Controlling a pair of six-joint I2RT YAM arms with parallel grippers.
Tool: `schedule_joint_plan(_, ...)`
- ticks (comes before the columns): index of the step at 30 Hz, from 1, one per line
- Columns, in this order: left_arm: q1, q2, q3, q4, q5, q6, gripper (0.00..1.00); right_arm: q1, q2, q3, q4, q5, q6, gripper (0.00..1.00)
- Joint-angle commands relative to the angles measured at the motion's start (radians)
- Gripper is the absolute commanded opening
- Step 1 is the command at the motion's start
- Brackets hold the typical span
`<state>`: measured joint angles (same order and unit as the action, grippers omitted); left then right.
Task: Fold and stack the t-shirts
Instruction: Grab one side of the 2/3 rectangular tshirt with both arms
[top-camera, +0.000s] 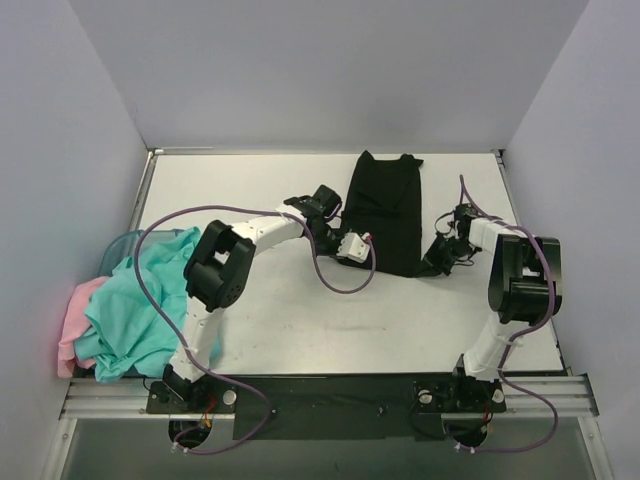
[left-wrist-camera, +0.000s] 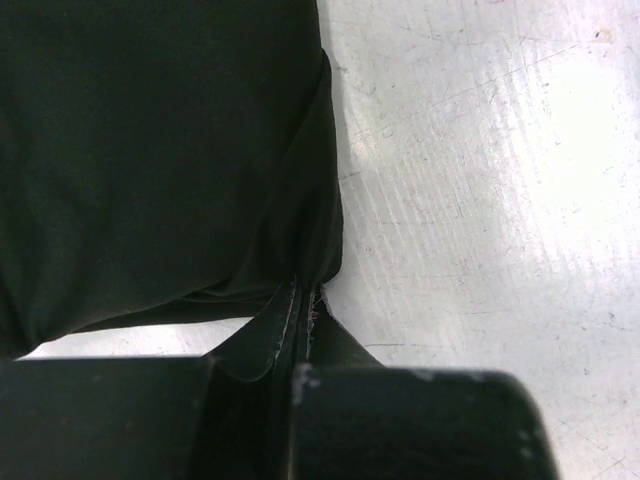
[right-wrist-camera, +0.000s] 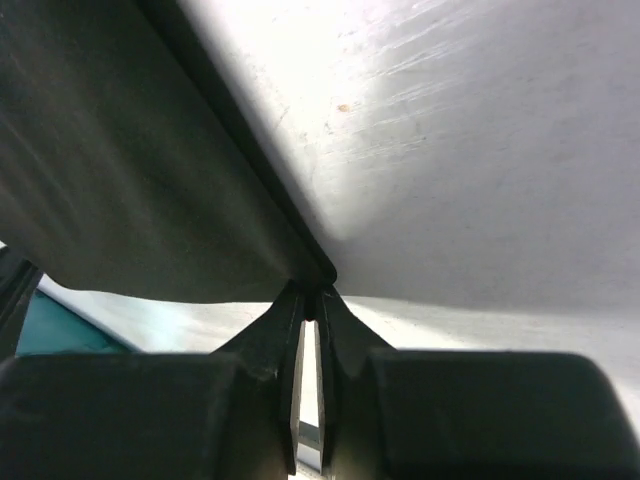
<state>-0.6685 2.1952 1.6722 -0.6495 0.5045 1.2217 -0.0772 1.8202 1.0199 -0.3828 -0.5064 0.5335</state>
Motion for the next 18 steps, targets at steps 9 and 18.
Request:
schedule_joint_plan(9, 0.023, -0.195, -0.071, -0.143, 0.052, -0.129, 0.00, -0.041, -0.182, -0.135, -0.091, -0.018, -0.069, 0.00)
schedule_joint_plan(18, -0.032, -0.368, -0.202, -0.303, 0.034, -0.217, 0.00, 0.105, -0.439, -0.234, -0.298, 0.020, -0.087, 0.00)
